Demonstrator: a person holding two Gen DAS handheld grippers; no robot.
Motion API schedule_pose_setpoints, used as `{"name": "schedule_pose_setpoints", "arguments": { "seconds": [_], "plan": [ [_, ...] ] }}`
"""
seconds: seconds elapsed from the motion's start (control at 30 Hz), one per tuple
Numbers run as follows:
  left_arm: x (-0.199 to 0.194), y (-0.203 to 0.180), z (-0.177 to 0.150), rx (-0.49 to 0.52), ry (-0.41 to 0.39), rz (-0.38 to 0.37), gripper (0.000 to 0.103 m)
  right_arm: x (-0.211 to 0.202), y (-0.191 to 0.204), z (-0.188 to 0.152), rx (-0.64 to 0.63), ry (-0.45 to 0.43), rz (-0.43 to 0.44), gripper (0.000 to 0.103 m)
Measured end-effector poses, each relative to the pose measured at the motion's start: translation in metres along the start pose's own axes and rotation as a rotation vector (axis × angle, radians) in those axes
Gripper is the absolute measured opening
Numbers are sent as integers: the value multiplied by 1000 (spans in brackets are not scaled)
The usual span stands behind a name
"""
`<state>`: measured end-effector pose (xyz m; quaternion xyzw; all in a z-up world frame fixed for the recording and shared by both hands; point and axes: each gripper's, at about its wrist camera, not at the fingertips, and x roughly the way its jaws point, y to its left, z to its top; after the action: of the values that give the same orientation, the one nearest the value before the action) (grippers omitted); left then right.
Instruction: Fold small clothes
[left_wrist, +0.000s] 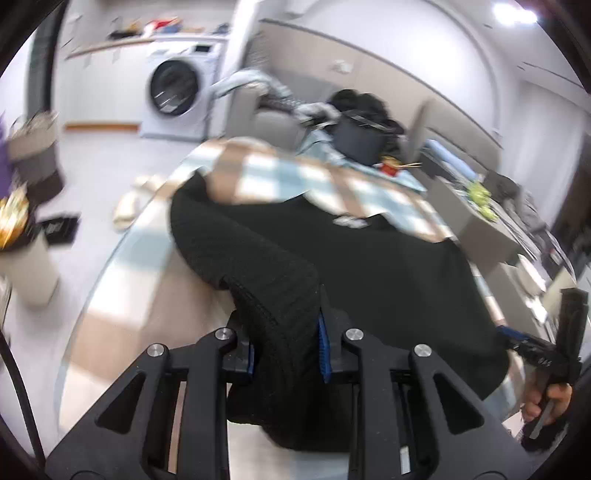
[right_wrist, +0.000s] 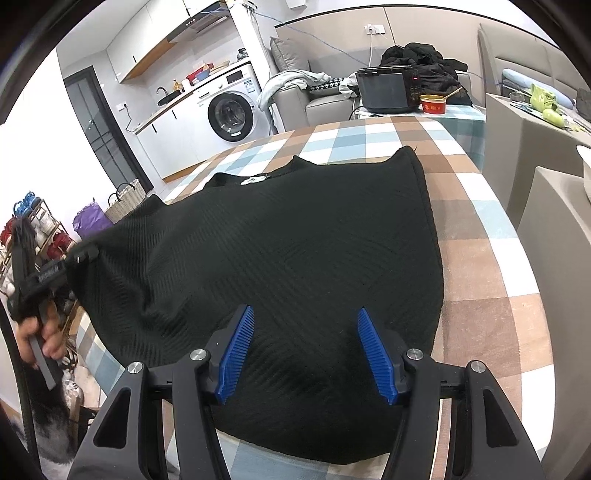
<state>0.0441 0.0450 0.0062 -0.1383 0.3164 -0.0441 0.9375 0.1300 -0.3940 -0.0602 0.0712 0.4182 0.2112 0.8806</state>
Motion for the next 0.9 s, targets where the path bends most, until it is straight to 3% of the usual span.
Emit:
{"name": "schedule_pose_setpoints", "arguments": {
  "seconds": [0.2, 0.3, 0.4, 0.5, 0.57, 0.67, 0.8, 0.9],
  "plan": [
    [23, -116, 21, 206, -2, -184, 20, -9, -10, 3, 16, -22, -18, 60],
    [46, -174, 4, 303, 76, -307, 23, -16, -19, 3, 34, -37, -30, 60],
    [63, -201, -25, 343, 206, -433, 34, -20, -28, 2, 57, -45, -50, 61],
    [61, -199, -45, 346, 258, -445, 48, -25, -38, 2, 78, -50, -64, 61],
    [52, -186, -49, 328, 239, -435, 58, -26, -40, 3, 82, -51, -68, 61],
    [39, -158, -47, 297, 198, -392, 66, -22, -39, 4, 85, -44, -51, 61],
    [33, -110, -39, 233, 174, -289, 67, -20, -30, 8, 69, -53, -23, 61],
    [37, -82, -35, 172, 194, -269, 67, -21, -22, 13, 69, -61, 28, 61]
  ]
}}
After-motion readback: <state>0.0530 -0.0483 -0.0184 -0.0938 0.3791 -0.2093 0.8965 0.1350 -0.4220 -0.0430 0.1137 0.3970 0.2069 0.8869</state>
